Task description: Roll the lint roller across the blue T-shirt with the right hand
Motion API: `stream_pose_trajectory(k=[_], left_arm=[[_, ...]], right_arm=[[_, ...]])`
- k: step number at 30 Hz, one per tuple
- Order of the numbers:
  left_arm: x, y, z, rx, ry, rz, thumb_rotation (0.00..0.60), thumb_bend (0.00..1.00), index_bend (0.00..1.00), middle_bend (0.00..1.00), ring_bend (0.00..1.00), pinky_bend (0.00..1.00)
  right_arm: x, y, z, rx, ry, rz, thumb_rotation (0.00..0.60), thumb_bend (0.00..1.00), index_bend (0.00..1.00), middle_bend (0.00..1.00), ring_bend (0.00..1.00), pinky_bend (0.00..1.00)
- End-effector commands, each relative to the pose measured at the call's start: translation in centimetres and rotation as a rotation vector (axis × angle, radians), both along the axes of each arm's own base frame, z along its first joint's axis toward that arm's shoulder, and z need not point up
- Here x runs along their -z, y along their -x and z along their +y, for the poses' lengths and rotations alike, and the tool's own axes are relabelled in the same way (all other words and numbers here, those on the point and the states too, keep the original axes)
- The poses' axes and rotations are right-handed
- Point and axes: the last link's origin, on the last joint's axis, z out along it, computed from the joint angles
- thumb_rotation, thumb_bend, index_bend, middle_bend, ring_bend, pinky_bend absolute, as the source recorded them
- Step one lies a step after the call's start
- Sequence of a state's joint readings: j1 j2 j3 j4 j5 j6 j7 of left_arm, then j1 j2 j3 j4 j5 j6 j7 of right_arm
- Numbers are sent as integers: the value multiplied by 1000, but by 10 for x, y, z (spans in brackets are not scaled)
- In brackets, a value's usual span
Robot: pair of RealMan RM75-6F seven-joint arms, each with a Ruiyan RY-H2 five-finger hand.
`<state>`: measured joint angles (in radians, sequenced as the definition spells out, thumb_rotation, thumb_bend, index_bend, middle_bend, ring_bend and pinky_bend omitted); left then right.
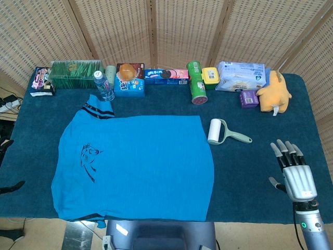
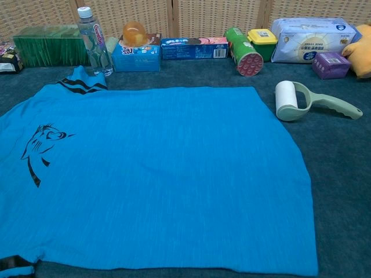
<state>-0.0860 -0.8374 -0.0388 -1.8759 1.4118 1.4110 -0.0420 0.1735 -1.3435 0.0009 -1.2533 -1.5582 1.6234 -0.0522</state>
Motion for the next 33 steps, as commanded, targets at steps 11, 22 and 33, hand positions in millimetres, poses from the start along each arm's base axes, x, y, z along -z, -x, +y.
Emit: stream_pose_trajectory(k=[11, 22, 33], left_arm=[[1, -2, -4, 10, -5, 2, 600, 114, 0, 0, 0, 79], [-2, 2, 5, -26, -18, -11, 600, 114, 0, 0, 0, 80], [-5, 4, 8, -47, -37, -16, 600, 114, 0, 0, 0, 80]], right_arm=[[0, 11, -6, 88, -26, -78, 600, 0, 5, 40, 16, 97], [24, -23, -99, 128, -211, -135, 600, 0, 5, 71, 51, 117], [46, -33, -155, 225, -321, -127, 600, 56, 101, 137, 79, 123]])
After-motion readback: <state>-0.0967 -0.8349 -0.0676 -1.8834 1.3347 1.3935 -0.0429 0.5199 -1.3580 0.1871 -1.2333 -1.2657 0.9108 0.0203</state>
